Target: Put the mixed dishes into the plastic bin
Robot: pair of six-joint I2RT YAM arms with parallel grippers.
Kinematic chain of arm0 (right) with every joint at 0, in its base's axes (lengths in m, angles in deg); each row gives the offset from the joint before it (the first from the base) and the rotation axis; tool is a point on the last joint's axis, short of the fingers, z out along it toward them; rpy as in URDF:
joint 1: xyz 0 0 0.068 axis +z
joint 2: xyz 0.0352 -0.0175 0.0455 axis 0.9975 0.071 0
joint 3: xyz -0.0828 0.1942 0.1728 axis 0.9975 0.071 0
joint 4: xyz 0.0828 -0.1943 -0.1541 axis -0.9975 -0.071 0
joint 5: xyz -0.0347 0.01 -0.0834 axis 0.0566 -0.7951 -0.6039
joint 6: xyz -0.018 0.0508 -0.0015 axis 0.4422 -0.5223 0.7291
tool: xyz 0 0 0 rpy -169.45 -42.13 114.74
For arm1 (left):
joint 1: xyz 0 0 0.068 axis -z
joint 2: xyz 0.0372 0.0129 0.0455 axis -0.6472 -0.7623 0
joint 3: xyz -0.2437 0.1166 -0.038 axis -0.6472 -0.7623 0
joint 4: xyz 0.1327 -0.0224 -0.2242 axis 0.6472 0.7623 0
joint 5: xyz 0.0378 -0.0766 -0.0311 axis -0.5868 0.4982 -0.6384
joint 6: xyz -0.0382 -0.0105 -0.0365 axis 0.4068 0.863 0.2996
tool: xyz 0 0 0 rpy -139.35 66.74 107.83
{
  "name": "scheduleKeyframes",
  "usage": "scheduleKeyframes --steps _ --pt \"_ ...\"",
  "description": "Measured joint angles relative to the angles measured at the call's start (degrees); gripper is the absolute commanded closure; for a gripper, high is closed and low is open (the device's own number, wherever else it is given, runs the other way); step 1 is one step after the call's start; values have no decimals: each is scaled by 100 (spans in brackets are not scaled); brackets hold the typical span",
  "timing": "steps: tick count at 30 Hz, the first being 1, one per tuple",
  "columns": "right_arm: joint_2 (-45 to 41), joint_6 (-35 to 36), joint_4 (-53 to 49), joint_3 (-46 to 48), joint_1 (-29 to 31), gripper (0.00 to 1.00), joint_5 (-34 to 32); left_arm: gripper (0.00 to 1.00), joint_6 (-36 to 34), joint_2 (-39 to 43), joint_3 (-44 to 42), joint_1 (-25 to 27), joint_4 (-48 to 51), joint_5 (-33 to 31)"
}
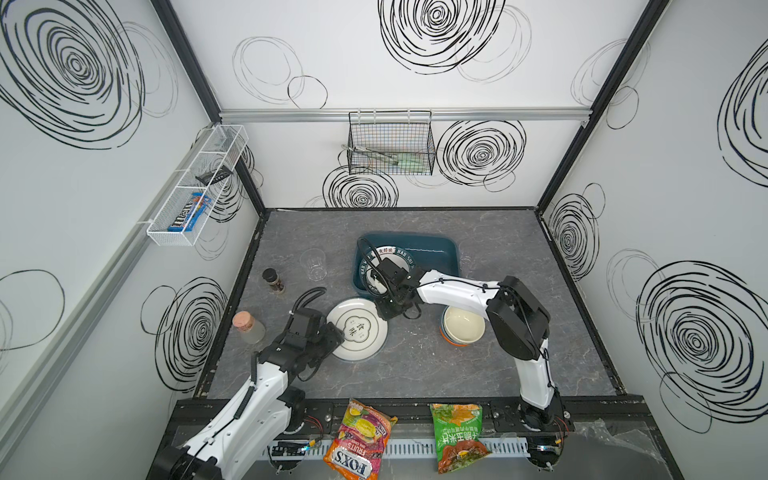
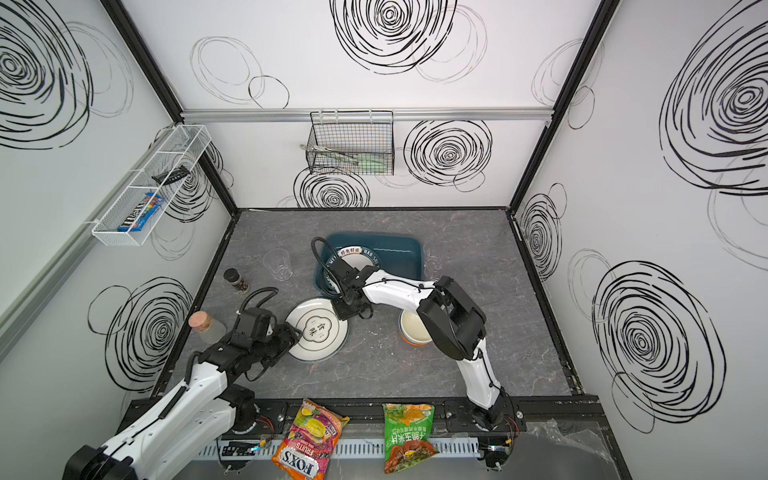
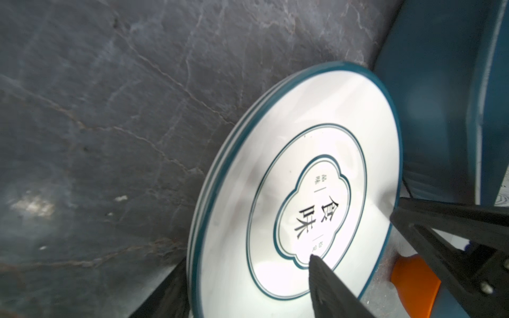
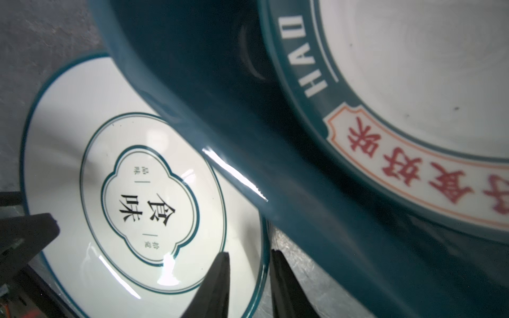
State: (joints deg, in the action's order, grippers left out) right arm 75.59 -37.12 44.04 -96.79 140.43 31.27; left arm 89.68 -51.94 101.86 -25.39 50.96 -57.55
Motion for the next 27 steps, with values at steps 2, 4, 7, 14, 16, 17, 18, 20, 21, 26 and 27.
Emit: scheduleKeyframes --steps 2,4,7,14,16,17,18,20,21,26,27 --pt "0 7 -2 -68 0 63 2 33 15 66 2 -11 33 -42" --pt "2 4 -9 -149 0 61 2 33 24 111 0 -17 55 -66" --pt "20 9 -44 -273 0 57 4 33 28 120 2 -37 57 -63" --pt "190 13 -74 -533 0 51 20 33 26 87 0 -39 35 -59" --pt "243 13 -83 -570 0 49 22 33 26 85 0 -44 35 -57" --pt "264 17 -90 -577 0 48 28 33 26 85 0 -44 35 -57" --pt "289 17 -94 -579 0 48 46 33 26 85 0 -44 35 -57" --pt "323 22 -96 -579 0 47 68 33 26 87 0 -44 35 -57" --pt "339 20 -96 -579 0 48 85 33 26 87 0 -44 35 -57" --pt "358 22 -92 -579 4 47 105 33 26 87 0 -44 33 -57" --pt "358 20 -94 -579 4 47 105 33 26 87 0 -44 33 -57"
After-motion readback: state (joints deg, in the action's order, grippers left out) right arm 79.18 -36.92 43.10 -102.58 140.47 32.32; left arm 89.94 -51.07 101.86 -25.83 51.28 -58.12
